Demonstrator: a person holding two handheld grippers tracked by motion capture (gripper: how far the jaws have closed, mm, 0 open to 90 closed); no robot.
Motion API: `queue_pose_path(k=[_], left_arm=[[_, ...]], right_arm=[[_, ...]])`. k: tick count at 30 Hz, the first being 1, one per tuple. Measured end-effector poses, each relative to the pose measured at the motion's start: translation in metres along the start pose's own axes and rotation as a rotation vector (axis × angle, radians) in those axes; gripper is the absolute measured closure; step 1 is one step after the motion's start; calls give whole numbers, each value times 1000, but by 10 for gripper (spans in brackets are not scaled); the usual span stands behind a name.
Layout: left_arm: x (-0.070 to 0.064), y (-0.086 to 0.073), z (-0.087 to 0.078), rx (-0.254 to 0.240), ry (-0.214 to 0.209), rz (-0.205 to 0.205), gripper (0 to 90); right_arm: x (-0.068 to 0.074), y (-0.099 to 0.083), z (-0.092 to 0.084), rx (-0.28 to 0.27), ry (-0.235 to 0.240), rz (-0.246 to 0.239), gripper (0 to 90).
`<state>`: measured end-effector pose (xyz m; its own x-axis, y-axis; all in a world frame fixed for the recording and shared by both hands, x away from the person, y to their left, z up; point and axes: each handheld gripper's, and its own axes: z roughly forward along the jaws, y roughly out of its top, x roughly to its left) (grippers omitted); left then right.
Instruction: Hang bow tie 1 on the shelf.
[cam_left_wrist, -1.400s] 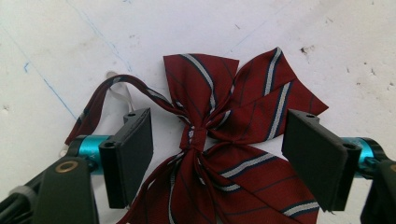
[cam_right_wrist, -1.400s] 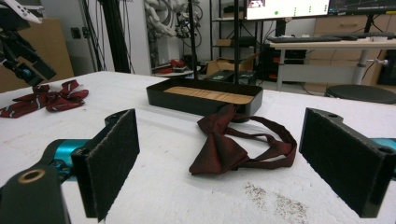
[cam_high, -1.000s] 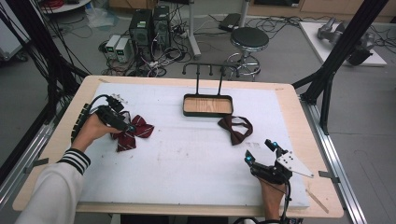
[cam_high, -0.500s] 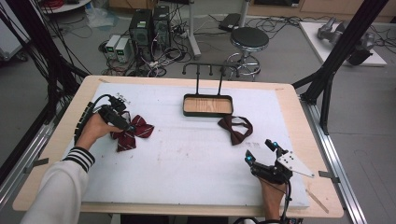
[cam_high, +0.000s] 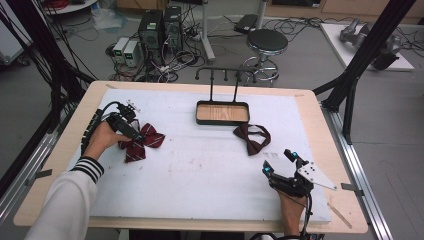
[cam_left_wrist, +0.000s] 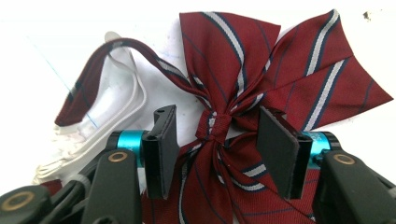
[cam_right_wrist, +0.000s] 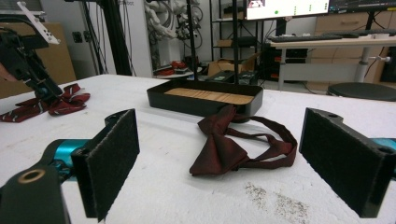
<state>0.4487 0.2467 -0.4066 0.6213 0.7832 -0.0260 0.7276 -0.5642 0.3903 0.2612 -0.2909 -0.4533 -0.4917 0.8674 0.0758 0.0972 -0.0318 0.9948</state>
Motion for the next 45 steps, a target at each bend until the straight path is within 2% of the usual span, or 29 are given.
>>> queue_pose_path(k=[6,12,15,17,21,27,38,45], left_arm=[[0,1,1,9,1,-24,543],[-1,1,5,22,5,-22,577],[-1,0,6,21,8,-27,614],[-1,0,5,21,9,-26,695],[-1,0,4,24,13,-24,732],[-3,1,4,26,34,-15,752],[-3,-1,3,16,36,-9,753],[-2,-4,1,-23,26,-10,753]], right_arm=[[-1,0,0,-4,2,6,112],[0,0,0,-2,1,10,112],[0,0,0,-2,1,8,112],[0,0,0,-2,0,14,112],[0,0,0,-2,-1,12,112],[0,0,0,-2,1,9,112],[0,0,0,-2,0,8,112],[0,0,0,-2,-1,6,112]])
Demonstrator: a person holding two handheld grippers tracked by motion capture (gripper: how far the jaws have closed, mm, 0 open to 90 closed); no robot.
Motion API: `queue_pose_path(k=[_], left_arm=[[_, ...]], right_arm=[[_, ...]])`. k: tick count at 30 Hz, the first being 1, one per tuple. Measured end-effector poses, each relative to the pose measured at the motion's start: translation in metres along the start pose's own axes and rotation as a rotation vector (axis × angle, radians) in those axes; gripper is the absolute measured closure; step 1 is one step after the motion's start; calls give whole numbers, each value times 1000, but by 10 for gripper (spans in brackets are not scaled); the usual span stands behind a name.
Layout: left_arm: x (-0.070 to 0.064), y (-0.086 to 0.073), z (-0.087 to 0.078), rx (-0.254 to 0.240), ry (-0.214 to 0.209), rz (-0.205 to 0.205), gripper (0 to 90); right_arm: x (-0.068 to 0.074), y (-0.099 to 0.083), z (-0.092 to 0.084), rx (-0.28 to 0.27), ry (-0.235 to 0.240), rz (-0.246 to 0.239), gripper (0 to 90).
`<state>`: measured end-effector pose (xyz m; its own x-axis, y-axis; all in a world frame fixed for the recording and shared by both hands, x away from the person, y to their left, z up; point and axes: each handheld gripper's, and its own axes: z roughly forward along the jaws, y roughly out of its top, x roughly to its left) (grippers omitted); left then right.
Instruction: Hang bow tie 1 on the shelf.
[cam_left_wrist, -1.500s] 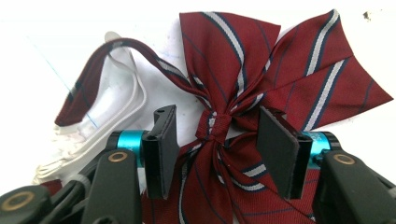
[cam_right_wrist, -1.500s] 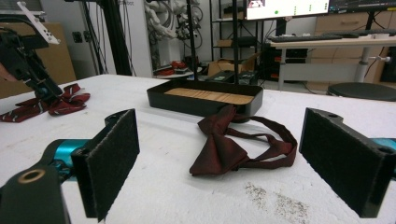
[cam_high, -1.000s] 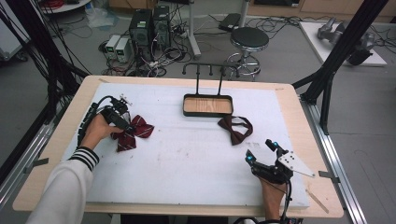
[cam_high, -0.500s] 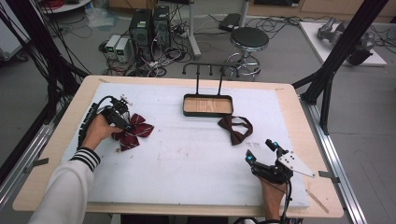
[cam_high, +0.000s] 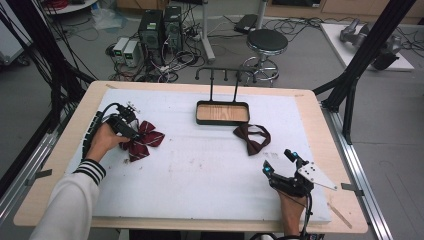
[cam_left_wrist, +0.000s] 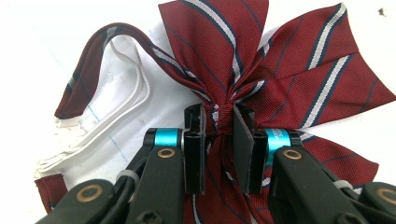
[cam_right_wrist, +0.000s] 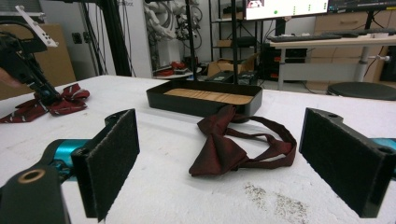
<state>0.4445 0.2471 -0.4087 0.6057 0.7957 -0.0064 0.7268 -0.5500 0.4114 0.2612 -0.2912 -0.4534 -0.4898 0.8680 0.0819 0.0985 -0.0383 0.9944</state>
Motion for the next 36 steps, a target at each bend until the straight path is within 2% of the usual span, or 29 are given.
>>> queue_pose_path(k=[7,13,25,36], left_arm=[[2,-1,-6,-76,-24,-21,753],[5,-3,-15,-186,-56,-50,753],[6,-6,-30,-378,-102,-73,753],[4,-6,-44,-548,-110,-51,753]], right_arm=[[0,0,0,1,0,0,112],[0,0,0,3,-1,-3,112],[0,0,0,3,-2,-2,113],[0,0,0,3,-2,-4,112]])
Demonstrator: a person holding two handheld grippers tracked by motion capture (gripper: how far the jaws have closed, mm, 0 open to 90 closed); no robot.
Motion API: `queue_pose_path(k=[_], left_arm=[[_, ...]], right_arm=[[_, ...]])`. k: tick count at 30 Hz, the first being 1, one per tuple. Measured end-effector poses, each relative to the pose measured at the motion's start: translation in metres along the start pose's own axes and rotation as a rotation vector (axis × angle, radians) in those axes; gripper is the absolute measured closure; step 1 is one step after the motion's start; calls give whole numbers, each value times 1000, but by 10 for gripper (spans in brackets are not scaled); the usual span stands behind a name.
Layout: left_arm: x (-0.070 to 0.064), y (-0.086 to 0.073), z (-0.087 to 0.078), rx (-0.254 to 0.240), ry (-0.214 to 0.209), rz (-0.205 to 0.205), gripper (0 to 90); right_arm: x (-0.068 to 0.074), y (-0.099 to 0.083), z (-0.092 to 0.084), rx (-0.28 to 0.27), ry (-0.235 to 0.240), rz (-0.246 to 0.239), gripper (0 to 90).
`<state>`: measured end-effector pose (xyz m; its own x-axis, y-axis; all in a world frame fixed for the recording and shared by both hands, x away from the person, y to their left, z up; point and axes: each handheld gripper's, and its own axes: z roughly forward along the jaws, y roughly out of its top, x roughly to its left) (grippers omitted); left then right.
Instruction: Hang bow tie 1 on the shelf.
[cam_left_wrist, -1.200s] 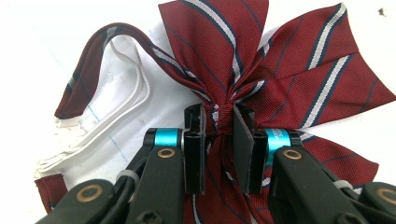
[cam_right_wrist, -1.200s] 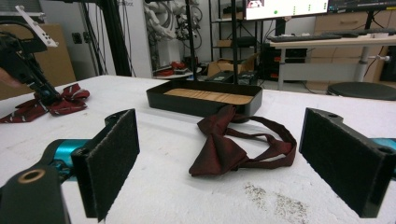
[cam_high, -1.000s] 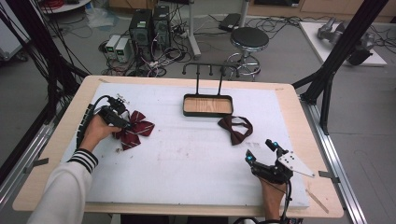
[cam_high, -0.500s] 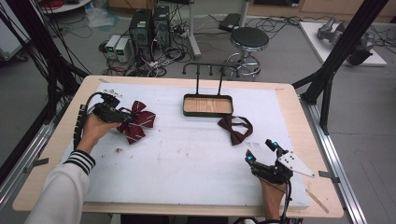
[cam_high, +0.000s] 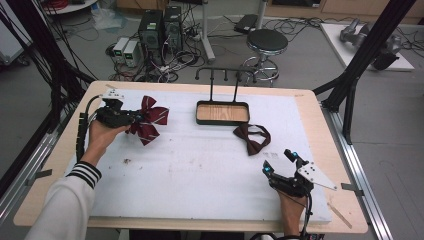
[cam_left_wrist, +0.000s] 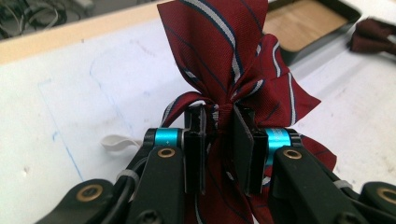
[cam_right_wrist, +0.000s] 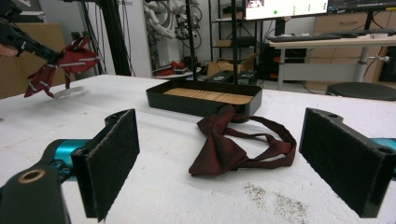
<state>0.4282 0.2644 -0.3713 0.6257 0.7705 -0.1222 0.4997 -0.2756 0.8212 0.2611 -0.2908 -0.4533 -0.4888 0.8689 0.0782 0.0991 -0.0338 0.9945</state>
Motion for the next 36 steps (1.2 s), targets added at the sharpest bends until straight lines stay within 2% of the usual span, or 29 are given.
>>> queue_pose_path(k=[6,14,22,29,34,36], left_arm=[[-5,4,-7,-112,-3,28,752],[-13,9,-13,-249,-6,21,753],[-16,12,-16,-291,-2,37,753],[-21,15,-18,-328,-17,35,753],[-29,21,-18,-359,-34,38,753],[-33,25,-18,-360,-34,54,753]], right_arm=[[0,0,0,0,0,-1,112],[0,0,0,0,-1,-1,112],[0,0,0,0,0,-3,112],[0,0,0,-1,-1,-2,112],[0,0,0,2,0,-3,112],[1,0,0,2,1,-1,113]])
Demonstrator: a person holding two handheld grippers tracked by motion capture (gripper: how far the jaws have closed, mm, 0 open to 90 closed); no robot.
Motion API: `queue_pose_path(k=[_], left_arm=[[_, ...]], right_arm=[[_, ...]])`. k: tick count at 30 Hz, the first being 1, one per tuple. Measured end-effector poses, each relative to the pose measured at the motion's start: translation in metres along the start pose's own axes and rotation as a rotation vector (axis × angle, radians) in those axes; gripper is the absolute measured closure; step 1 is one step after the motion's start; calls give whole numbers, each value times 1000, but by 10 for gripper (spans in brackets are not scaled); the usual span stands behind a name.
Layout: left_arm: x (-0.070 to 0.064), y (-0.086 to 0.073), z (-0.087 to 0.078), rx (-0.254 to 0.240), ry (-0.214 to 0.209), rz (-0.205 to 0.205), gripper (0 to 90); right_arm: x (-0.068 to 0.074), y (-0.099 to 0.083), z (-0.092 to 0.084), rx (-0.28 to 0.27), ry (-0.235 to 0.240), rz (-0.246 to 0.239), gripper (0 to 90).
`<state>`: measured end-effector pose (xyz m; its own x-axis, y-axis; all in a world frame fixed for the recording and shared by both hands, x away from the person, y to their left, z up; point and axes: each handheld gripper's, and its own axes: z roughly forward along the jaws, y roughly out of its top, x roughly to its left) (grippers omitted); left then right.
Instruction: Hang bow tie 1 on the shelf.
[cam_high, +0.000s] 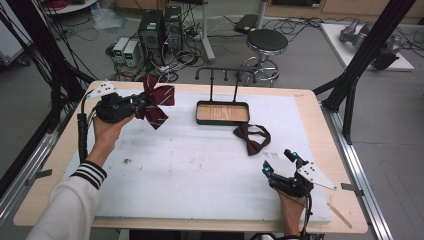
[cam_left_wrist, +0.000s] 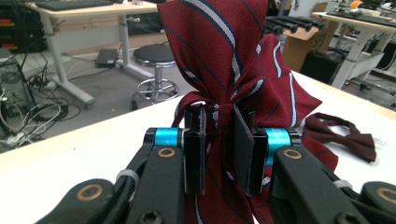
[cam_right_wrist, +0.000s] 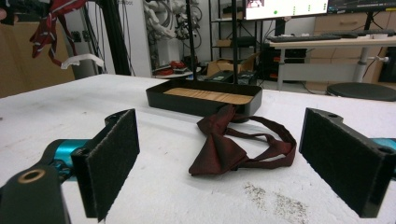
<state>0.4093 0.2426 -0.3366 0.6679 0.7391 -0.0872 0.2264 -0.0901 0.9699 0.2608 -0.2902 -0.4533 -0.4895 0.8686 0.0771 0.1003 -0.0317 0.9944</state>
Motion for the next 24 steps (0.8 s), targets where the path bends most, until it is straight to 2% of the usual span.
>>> queue_pose_path(k=[8,16,24], left_arm=[[-13,14,6,-21,-24,19,753],[-22,25,11,-39,-19,27,753],[-31,31,23,-40,-36,38,753]], right_arm=[[0,0,0,1,0,-2,112],[-1,0,0,-2,1,1,112],[-1,0,0,-3,1,0,112]])
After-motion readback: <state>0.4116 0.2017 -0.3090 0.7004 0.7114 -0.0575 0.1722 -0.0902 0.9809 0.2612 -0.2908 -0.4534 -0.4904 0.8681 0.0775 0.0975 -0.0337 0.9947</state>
